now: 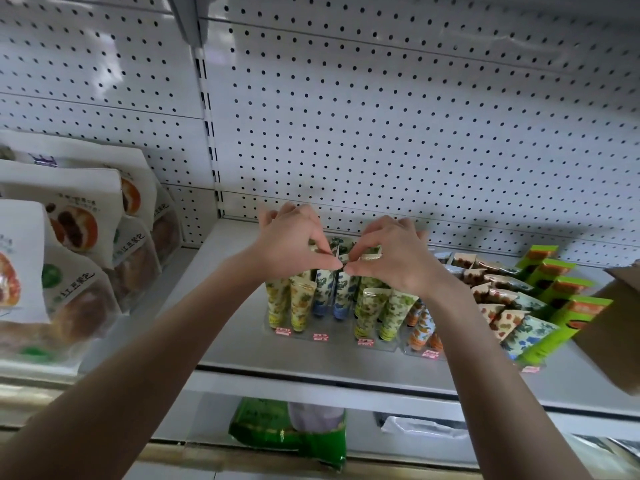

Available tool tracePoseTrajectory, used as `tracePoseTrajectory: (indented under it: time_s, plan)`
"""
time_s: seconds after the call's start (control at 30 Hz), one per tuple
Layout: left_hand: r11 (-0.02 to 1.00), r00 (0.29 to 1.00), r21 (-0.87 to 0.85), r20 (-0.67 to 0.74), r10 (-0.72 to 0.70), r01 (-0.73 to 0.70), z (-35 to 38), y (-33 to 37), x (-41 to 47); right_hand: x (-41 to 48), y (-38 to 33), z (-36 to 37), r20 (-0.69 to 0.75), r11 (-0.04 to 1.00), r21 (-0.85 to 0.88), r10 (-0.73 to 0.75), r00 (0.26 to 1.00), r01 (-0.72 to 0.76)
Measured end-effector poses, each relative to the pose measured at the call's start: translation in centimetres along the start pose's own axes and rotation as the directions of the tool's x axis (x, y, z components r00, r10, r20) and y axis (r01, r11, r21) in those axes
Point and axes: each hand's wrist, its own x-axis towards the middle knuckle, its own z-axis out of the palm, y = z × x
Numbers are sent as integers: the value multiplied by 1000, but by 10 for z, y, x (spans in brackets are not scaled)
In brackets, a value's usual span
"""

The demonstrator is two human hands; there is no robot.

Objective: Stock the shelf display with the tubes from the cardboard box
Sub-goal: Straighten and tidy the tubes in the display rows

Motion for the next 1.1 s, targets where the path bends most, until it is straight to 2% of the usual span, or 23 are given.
tracePoseTrajectory:
  time_s: [0.13, 0.47, 1.1]
  plan:
    - [996, 1000, 92, 27, -11, 8, 2, 11, -5, -4, -4, 4, 15, 999, -40, 10, 1000, -9]
    - [986, 998, 164, 49, -50, 42, 7, 12, -2, -2, -2, 7, 20, 996, -84, 43, 999, -41]
    - [981, 999, 195, 41, -11, 3, 9, 1, -2, 3, 0, 12, 8, 992, -122, 36, 999, -35]
